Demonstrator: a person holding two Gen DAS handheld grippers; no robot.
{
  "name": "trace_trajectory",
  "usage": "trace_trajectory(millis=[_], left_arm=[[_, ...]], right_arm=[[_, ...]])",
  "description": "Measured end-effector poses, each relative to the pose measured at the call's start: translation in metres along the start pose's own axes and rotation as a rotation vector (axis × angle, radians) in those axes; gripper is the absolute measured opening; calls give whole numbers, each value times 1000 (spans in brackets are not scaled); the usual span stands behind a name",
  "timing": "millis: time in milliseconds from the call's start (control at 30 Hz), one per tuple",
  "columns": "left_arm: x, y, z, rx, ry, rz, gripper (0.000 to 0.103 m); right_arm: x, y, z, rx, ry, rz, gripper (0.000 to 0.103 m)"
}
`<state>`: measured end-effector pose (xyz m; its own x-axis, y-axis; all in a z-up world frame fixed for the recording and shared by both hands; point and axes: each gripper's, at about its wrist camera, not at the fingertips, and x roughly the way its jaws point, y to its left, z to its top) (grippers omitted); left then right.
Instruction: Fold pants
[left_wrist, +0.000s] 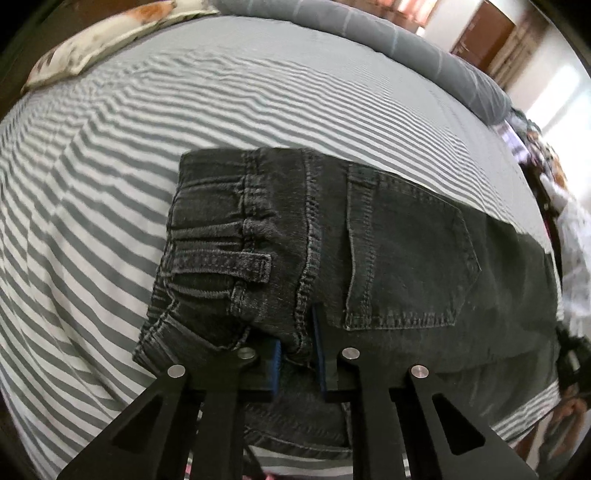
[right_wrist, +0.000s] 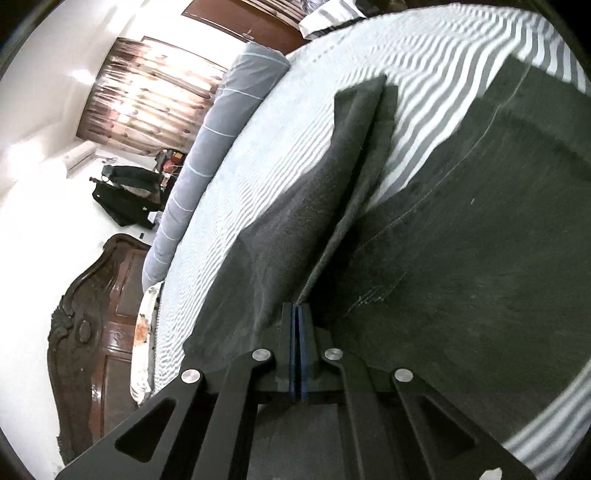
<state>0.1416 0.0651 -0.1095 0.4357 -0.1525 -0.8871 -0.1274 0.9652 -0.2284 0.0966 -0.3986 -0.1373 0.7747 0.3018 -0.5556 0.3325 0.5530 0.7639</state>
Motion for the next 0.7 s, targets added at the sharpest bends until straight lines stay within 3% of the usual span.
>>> trace_trajectory(millis=[300,433,633,700], left_arm=[[-21,-7,10,173,10,2,13],[-19,-2,10,148,11,-22,13],[-27,5,12,90,-3,-53,13],[-35,7,14,88,-17,-59,12]], right_arm=[[-43,9,-10,-16,-36,-1,2],[-34,-6,-19,15,23,-20,6],[-3,-34,-46,108,112,32,8],[12,-33,-52,122,137,59,14]])
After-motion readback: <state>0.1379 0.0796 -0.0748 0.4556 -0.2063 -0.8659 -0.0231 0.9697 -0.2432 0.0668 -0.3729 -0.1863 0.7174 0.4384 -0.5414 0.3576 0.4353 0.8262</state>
